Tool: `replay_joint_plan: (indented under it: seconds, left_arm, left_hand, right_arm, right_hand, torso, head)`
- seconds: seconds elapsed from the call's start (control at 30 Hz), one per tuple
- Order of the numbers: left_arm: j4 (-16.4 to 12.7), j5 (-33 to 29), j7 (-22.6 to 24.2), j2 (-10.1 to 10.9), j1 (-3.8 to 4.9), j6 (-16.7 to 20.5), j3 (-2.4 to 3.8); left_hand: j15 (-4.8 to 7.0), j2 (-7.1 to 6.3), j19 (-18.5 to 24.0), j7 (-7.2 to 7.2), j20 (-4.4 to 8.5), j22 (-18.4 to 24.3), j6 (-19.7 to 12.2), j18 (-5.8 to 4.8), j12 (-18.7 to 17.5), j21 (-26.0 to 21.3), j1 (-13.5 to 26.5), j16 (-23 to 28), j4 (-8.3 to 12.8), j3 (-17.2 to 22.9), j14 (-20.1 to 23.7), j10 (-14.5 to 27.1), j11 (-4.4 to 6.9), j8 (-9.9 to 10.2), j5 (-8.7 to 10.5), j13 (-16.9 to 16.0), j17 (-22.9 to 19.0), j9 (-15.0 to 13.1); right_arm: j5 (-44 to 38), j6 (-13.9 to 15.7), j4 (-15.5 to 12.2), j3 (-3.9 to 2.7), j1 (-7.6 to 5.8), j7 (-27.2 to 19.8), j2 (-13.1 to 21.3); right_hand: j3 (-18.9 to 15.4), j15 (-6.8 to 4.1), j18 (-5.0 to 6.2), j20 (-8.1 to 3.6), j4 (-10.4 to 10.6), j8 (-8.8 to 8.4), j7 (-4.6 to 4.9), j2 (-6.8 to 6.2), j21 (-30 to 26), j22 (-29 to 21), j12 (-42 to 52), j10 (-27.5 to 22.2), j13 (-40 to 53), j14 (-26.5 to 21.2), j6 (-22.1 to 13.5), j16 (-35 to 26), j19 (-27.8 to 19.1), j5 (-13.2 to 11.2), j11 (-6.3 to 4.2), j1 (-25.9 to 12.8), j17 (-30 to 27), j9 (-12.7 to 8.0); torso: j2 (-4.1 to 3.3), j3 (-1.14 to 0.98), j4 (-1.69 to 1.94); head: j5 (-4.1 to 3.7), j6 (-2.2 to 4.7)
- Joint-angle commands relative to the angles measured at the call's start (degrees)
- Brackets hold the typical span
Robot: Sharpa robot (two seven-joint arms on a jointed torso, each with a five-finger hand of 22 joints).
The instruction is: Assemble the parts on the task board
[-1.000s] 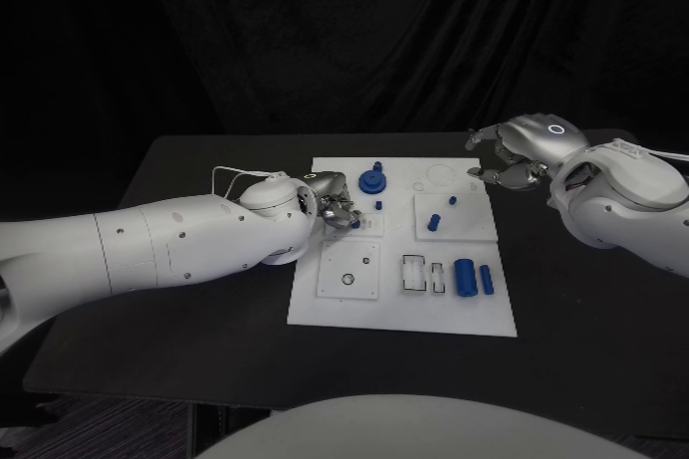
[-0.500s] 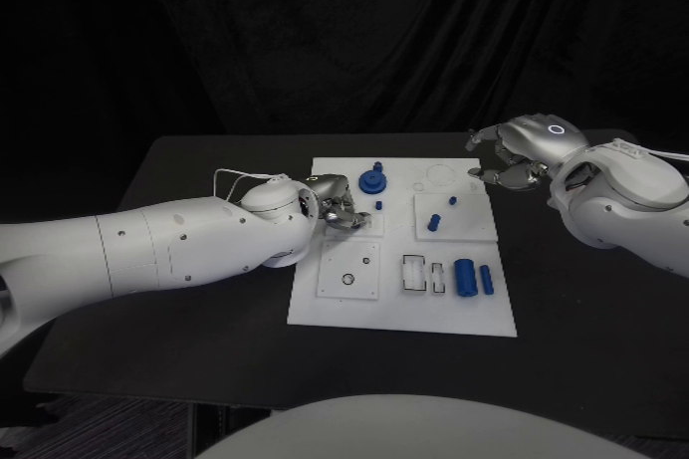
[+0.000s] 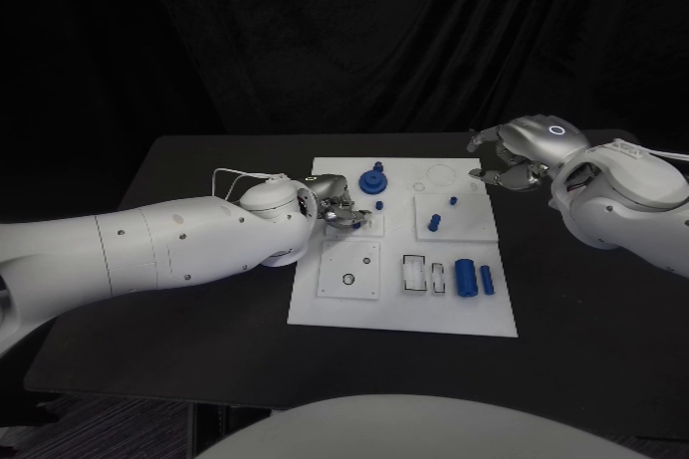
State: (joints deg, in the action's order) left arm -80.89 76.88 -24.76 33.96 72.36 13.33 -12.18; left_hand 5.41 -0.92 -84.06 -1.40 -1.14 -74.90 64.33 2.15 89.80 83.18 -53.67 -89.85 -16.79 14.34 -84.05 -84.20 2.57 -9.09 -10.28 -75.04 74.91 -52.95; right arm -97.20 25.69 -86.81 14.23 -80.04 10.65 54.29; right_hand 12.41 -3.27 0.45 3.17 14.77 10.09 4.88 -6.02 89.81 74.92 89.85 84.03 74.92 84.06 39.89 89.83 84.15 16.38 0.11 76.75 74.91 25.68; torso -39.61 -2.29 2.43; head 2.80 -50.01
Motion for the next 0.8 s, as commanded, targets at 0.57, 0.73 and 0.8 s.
replay_joint_plan:
  seconds: [0.57, 0.73, 0.8]
  left_arm:
    - [-0.61, 0.03, 5.43, 1.59, -0.04, 8.34, 0.03]
    - [-1.31, -0.39, 6.76, 2.64, 0.24, 7.91, 0.03]
    - [-1.34, -1.95, 7.7, 2.93, 0.54, 6.85, 0.03]
  left_hand:
    - [0.06, 6.06, -1.26, 0.16, 0.1, -8.74, -2.96, 0.08, 0.2, -0.2, 5.18, -0.15, 0.1, -11.67, -5.95, -5.8, 0.13, -4.3, 0.47, -14.96, 15.09, -10.9]
    - [0.08, 5.91, -1.36, 0.22, 0.15, -8.93, -3.75, 0.05, 0.2, -0.15, 2.22, -0.15, 0.15, -13.06, -5.95, -5.8, 0.18, -5.15, 0.39, -14.96, 15.09, -12.67]
    - [0.05, 5.87, -1.31, 0.2, 0.14, -8.91, -4.15, 0.08, 0.2, -0.25, 0.98, -0.15, 0.16, -13.42, -5.95, -5.8, 0.15, -5.27, 0.37, -14.96, 15.09, -13.13]
  right_arm:
    - [-0.35, -0.49, -0.17, -0.04, 0.16, 1.44, 0.48]
    - [-0.35, -0.45, -0.23, -0.04, 0.16, 1.49, 0.71]
    - [-0.35, -0.42, -0.24, -0.04, 0.16, 1.51, 0.78]
  right_hand:
    - [0.08, -0.31, -0.35, -0.23, -0.35, 0.22, -0.06, 0.44, -0.14, 14.95, 0.15, 5.97, 15.08, 5.94, 0.82, 0.17, 5.61, -0.09, -0.4, -0.02, 15.09, -0.22]
    - [0.09, -0.32, -0.35, -0.24, -0.3, 0.17, -0.08, 0.46, -0.15, 14.94, 0.15, 5.97, 15.08, 5.94, 0.93, 0.17, 5.6, -0.1, -0.41, -0.15, 15.09, -0.27]
    - [0.09, -0.33, -0.33, -0.25, -0.27, 0.15, -0.08, 0.49, -0.22, 14.92, 0.15, 5.97, 15.08, 5.94, 0.98, 0.17, 5.56, -0.1, -0.42, -0.23, 15.09, -0.29]
  torso:
    - [0.04, 0.01, 0.01]
    - [0.0, -0.03, -0.04]
    - [-0.01, -0.01, -0.05]
  head:
    - [0.3, 0.01]
    - [0.39, 0.01]
    - [0.5, 0.01]
